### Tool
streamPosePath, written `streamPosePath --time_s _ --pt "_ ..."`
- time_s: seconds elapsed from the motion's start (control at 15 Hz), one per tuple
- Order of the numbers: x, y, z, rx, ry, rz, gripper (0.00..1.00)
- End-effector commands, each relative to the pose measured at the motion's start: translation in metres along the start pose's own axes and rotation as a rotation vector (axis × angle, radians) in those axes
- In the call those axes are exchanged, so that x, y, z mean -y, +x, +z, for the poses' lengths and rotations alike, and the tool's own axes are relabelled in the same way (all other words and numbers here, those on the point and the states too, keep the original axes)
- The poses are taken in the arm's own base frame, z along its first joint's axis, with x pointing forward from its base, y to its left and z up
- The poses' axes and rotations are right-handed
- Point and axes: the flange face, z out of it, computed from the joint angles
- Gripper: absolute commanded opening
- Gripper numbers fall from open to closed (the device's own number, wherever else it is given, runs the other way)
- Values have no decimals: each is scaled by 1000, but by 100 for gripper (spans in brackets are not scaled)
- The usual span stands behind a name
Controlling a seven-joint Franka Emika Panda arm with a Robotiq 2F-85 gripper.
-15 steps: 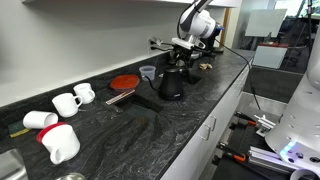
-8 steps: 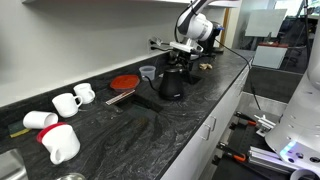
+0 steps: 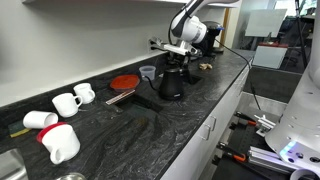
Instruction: Put the three brown papers on the left side of the counter in the left trash chute
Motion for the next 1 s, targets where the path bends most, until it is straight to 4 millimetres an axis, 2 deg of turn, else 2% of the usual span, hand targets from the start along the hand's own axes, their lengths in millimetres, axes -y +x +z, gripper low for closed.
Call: streamPosePath --time_s 0.0,0.47,0.53,0.67,0.73,0.93 --pt "9 1 6 -8 -7 -42 100" --pt "10 14 19 -57 -45 -74 100" --pt "11 15 20 -61 -49 -80 98" --pt "12 15 23 -60 -52 -85 73" --pt "12 15 23 -58 -51 -81 71" --pt "13 17 23 -55 -51 -76 50"
